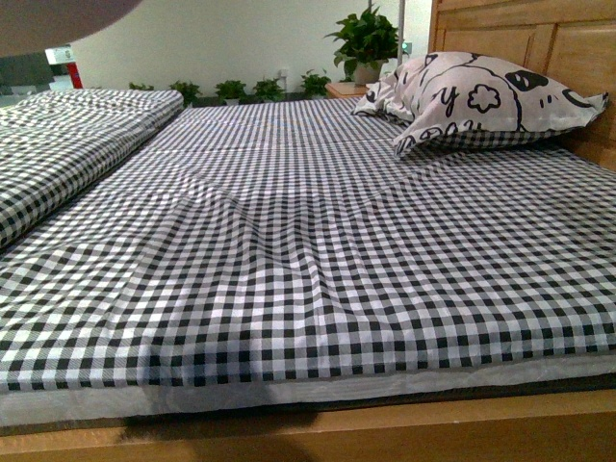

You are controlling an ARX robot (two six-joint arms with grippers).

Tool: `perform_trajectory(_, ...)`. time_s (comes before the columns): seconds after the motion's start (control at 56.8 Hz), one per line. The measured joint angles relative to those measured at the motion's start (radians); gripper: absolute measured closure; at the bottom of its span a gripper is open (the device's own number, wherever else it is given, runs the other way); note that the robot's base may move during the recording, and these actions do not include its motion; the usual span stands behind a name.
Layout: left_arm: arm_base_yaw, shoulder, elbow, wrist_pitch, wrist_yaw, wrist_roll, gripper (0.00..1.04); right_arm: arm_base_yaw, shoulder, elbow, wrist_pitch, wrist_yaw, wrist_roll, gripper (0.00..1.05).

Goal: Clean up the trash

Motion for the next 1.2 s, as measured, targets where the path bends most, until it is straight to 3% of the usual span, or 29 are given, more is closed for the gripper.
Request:
perform_trajectory(0.299,-0.32,-0.171,-0.104,-0.003,-0.307,0.046,0.78,-0.106,-0.174,-0.024,-0.079,-0.077,0.051,0.84)
perform_trajectory(0.457,-0.43,-0.195,-0.138,0.034,-0.426,0.057,0.78,-0.101,-0.175,-0.045,-0.088,-0.031,0.051,0.84)
perform_trajectory(1.196,-0.455,-0.199,-0.153,0.044,-0.441,0.06,0.78,-0.08,-0.172,-0.045,-0.093,-0.003,0.044,0.84)
